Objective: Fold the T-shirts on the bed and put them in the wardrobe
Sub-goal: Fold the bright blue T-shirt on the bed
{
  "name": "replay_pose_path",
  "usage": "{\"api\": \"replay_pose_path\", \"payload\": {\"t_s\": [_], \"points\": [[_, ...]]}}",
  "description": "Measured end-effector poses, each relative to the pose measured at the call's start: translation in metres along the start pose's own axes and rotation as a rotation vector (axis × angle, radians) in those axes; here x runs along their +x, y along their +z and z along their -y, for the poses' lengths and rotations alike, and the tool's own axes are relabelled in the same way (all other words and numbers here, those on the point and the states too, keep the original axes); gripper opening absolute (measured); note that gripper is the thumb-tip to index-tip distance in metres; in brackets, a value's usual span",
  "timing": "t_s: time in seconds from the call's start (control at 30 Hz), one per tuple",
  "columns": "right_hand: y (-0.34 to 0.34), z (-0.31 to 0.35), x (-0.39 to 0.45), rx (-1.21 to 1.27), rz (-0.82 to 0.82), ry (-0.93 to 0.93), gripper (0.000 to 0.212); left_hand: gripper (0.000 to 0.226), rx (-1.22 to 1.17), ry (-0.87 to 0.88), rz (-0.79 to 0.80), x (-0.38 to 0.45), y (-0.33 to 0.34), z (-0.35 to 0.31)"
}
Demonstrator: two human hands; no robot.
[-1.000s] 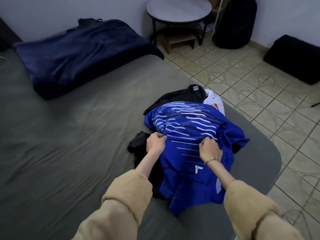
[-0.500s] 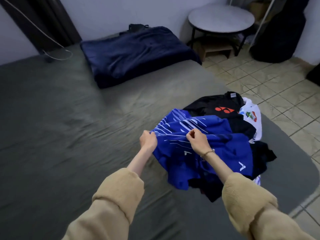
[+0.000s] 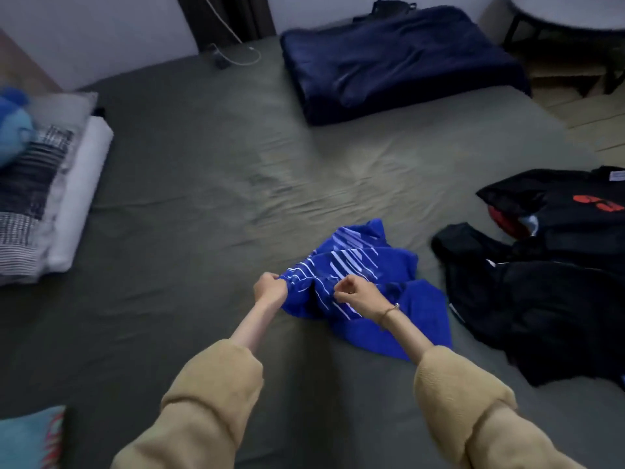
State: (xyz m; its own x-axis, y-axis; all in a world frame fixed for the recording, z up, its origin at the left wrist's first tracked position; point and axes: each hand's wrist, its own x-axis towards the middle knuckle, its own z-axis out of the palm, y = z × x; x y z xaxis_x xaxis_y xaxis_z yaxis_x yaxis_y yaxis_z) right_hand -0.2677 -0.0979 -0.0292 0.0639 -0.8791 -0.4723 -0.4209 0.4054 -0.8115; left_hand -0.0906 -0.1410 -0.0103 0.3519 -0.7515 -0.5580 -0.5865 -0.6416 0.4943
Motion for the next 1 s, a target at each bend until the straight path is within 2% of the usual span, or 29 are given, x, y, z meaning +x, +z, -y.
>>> {"api": "replay_pose_path", "payload": {"t_s": [0.1,0.23,0.33,0.4,0.5,0.57,0.6,0.67,0.73,0.77,0.9,1.0], "points": [[0.004,-0.016,0.005,-0.04,-0.059,0.057,0.01,0.025,0.056,0.034,0.052,-0.003,0.01,0.015],[-0.027,-0.047,0.013,-0.157,-0.266,0.181,0.02,0.043,0.136,0.121,0.01,-0.015,0.036,0.006],[-0.057,-0.065,0.019,-0.239,-0.354,0.264,0.026,0.05,0.181,0.211,0.016,-0.02,0.054,-0.011],[-0.073,-0.074,0.021,-0.265,-0.352,0.32,0.038,0.048,0.207,0.268,0.017,-0.021,0.068,-0.02],[-0.087,-0.084,0.019,-0.177,-0.24,0.414,0.063,0.038,0.262,0.382,0.018,-0.022,0.09,-0.031],[-0.088,-0.091,0.02,-0.14,-0.19,0.481,0.068,0.03,0.292,0.451,0.034,-0.025,0.102,-0.036],[-0.088,-0.096,0.021,-0.174,-0.184,0.504,0.068,0.027,0.257,0.463,0.089,-0.027,0.108,-0.038],[-0.088,-0.104,0.024,-0.232,-0.158,0.524,0.063,0.025,0.151,0.419,0.313,-0.03,0.117,-0.041],[-0.087,-0.106,0.026,-0.232,-0.12,0.527,0.052,0.034,0.215,0.382,0.518,-0.033,0.126,-0.043],[-0.086,-0.107,0.027,-0.222,-0.111,0.525,0.05,0.041,0.29,0.389,0.56,-0.033,0.13,-0.043],[-0.083,-0.114,0.031,-0.233,-0.132,0.462,0.056,0.064,0.497,0.469,0.514,-0.026,0.138,-0.036],[-0.078,-0.115,0.034,-0.289,-0.167,0.468,0.034,0.035,0.598,0.528,0.421,-0.023,0.139,-0.026]]}}
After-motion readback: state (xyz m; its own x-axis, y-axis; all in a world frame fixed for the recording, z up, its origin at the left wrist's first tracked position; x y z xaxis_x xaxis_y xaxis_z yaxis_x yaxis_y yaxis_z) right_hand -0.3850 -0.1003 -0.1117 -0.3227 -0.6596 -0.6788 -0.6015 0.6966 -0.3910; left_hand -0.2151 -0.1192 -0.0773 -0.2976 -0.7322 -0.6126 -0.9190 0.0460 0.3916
